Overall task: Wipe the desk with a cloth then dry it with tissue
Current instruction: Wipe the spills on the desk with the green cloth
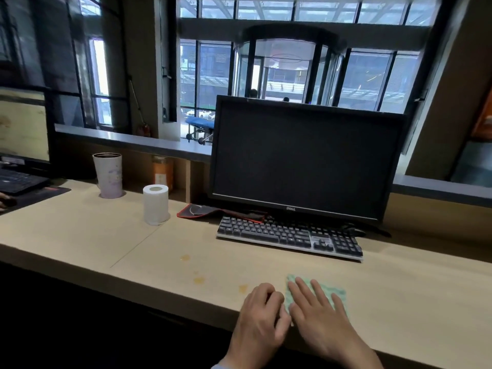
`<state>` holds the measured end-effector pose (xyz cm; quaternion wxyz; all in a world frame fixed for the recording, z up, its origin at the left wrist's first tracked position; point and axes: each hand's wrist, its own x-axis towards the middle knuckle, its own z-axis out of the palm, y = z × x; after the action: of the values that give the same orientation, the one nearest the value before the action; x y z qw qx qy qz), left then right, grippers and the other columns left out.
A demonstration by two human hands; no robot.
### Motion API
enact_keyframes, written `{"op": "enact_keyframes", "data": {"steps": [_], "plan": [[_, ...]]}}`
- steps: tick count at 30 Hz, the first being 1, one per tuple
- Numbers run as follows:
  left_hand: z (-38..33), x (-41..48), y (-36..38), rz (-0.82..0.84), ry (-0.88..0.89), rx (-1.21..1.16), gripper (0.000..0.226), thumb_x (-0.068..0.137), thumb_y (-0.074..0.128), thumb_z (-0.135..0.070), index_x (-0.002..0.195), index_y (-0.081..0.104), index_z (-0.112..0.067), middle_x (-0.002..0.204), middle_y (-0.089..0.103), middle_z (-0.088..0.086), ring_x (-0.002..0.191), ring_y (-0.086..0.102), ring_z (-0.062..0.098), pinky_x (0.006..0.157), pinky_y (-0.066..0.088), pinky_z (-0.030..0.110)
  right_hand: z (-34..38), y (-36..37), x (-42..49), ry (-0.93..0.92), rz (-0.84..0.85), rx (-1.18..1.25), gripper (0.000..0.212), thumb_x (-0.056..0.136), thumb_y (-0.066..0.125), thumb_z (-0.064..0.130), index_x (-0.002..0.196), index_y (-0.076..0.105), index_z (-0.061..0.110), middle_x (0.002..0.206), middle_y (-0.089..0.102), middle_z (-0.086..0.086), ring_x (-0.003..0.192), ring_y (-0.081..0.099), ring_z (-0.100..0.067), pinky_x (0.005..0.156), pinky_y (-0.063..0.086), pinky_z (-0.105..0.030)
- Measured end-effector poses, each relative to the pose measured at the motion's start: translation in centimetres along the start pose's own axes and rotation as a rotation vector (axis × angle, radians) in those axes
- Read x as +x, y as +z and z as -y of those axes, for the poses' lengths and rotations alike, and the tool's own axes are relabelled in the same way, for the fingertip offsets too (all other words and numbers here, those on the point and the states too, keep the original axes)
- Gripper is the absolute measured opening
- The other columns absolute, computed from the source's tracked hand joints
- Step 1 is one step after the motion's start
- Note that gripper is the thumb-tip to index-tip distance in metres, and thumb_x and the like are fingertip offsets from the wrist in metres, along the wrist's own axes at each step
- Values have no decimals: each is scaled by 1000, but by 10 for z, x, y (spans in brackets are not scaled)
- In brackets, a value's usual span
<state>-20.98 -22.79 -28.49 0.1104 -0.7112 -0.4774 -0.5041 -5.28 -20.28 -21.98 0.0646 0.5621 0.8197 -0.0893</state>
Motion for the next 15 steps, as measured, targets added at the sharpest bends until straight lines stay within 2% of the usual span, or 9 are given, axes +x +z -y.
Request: {"op": "enact_keyframes", "data": {"steps": [2, 5, 9, 11, 13, 14, 15], "plan": [[-1, 1, 0, 0, -4, 4, 6, 90, 61, -21, 92, 57, -18, 95, 48, -3, 78, 51, 12, 68, 50, 27, -1, -8, 10, 4, -3, 12, 63, 102, -11, 50, 163, -13, 35, 166, -24, 17, 155, -23, -16, 124, -9, -53], [2, -1, 3, -6, -2, 24, 5, 88, 62, -18, 91, 59, -16, 94, 51, 0, 77, 54, 15, 68, 51, 28, -1, -17, 27, 1, 22, 25, 57, 110, 7, 42, 164, -11, 33, 169, -21, 13, 155, -22, -17, 124, -9, -53], [4, 1, 5, 13, -26, 16, 8, 84, 61, -17, 92, 59, -18, 94, 50, -1, 75, 54, 15, 66, 52, 28, 2, -17, 24, -11, 19, 36, 57, 111, 8, 40, 163, -13, 34, 168, -23, 13, 154, -25, -16, 124, -11, -52], [5, 0, 5, 8, -38, -6, 10, 83, 61, -18, 92, 58, -19, 93, 51, -1, 74, 55, 15, 64, 52, 27, 5, -6, 12, -25, 15, -7, 58, 106, -4, 52, 162, -14, 38, 166, -25, 18, 154, -24, -13, 124, -10, -50], [5, 3, 5, -5, -30, -11, 13, 80, 62, -18, 93, 58, -19, 90, 53, 1, 71, 55, 17, 62, 51, 27, 4, 0, 3, -27, -19, -44, 86, 81, -31, 72, 160, -13, 44, 162, -27, 24, 154, -23, -10, 124, -8, -49], [4, 4, 6, -16, -25, -1, 13, 80, 62, -19, 93, 59, -18, 90, 53, 2, 71, 55, 17, 63, 51, 27, 2, -1, 2, -22, -15, -50, 86, 80, -31, 73, 160, -13, 45, 162, -27, 25, 154, -23, -9, 124, -8, -48], [4, 5, 5, -19, -20, 10, 13, 81, 61, -19, 93, 59, -18, 90, 54, 2, 72, 55, 17, 63, 51, 27, 3, -4, 3, -22, -6, -30, 71, 94, -19, 67, 160, -12, 44, 164, -25, 24, 154, -22, -9, 124, -8, -48]]}}
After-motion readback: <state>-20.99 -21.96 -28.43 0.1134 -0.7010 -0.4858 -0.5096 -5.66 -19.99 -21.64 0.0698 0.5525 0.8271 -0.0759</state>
